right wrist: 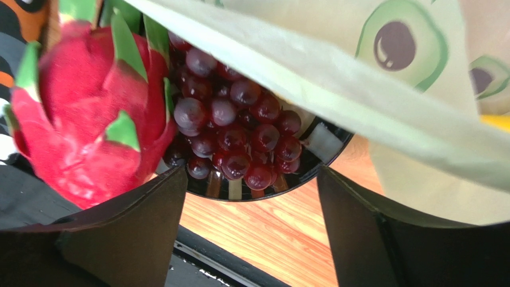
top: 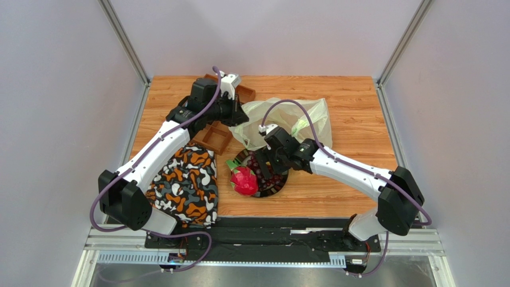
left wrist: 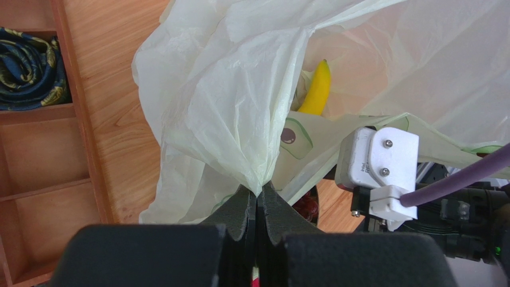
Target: Place the fruits into the plastic bag
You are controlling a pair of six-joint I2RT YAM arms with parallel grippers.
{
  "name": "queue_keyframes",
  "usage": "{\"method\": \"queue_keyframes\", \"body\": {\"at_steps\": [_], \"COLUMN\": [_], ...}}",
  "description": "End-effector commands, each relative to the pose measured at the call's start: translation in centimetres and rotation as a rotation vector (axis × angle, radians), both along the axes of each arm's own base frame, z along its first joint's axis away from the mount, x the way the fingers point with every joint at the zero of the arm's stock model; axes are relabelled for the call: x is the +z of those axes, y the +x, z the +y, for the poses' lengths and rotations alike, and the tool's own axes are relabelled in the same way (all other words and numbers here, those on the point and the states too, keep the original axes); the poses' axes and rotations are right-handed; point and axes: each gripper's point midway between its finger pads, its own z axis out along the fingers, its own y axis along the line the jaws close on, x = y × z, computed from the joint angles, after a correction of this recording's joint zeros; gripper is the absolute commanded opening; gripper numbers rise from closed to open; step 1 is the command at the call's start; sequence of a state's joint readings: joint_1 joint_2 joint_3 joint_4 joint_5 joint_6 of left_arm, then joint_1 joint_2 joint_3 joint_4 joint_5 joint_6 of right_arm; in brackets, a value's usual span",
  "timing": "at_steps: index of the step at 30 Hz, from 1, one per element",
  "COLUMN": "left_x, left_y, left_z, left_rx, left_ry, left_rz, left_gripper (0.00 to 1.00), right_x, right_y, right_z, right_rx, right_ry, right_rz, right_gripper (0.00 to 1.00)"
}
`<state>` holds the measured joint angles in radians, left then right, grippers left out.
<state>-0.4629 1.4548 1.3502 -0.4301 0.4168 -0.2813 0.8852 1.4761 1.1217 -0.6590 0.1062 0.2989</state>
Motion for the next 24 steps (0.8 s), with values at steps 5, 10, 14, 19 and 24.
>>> {"method": "queue_keyframes", "body": {"at_steps": [5, 10, 14, 19, 24], "left_x": [1.1, 1.0, 1.2, 0.8, 0.8], "left_y": [0.3, 0.2, 0.2, 0.3, 0.1], "left_z": [0.0, 0.2, 0.1, -0.1, -0.1], "left_rx": [-0.009, -0.004, -0.004, -0.010, -0.013], "left_ry": [-0.012, -0.005, -0.010, -0.013, -0.014], "left_rz": [-0.047, -0.048, -0.052, -0.040, -0.035], "left_gripper": [0.00, 0.00, 0.00, 0.00, 0.00], "right_x": [-0.9, -1.0, -0.9, -0.9, 0.3], "right_y": [1.5, 1.7, 1.1, 2.0, 4.2], "right_z": [-1.2, -0.8, -0.5, -1.8, -2.7], "right_rx": [-0.072, -0.072, -0.043, -0.112, -0.215], "right_ry": [0.034, 0.078, 0.104, 0.072, 0.153], "right_rz": [-0.024, 0.007, 0.024, -0.026, -0.036], "right_gripper": [0.77, 0.68, 0.66, 0.66, 0.66]}}
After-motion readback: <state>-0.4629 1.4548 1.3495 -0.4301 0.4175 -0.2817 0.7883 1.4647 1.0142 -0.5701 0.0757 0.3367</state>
